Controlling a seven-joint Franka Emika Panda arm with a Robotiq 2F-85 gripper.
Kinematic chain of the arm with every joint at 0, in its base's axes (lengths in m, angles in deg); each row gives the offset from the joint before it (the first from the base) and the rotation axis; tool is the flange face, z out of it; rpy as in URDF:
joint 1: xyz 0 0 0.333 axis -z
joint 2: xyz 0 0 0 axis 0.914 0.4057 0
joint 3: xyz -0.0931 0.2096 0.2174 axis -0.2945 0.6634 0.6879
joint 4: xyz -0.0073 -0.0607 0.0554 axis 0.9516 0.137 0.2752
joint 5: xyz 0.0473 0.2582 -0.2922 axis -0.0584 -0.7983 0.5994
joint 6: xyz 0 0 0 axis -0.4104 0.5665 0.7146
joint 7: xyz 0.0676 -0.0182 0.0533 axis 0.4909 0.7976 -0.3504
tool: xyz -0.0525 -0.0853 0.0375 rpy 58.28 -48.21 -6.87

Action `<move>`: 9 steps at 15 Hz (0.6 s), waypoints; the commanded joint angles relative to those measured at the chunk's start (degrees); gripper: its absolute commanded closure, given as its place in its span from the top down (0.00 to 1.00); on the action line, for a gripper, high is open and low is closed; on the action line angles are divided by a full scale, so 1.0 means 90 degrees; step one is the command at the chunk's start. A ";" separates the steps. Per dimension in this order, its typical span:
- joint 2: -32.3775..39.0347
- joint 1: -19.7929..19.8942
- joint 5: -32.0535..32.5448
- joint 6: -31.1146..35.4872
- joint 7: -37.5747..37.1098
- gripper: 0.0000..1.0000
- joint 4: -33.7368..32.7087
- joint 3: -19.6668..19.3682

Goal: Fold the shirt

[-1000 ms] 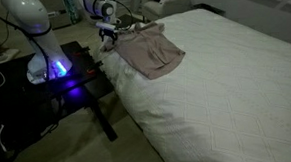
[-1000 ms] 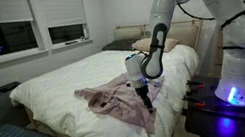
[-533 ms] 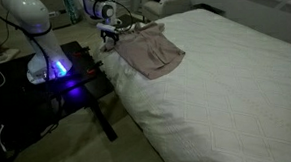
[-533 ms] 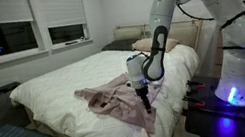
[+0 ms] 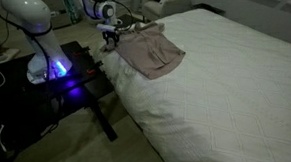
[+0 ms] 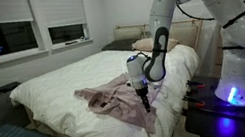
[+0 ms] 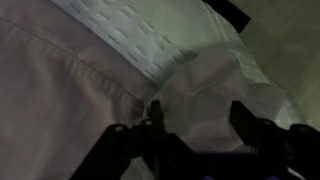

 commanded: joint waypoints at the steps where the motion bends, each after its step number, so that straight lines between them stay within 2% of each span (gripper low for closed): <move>1: 0.0002 -0.0084 0.0151 -0.0038 -0.0214 0.42 -0.0045 -0.0075; 6: -0.0025 -0.0036 0.0115 -0.0115 -0.0162 0.05 -0.0062 -0.0036; 7: -0.0035 -0.0017 0.0101 -0.0149 -0.0141 0.00 -0.0070 -0.0019; 9: -0.0052 0.0017 0.0074 -0.0197 -0.0111 0.00 -0.0083 0.0009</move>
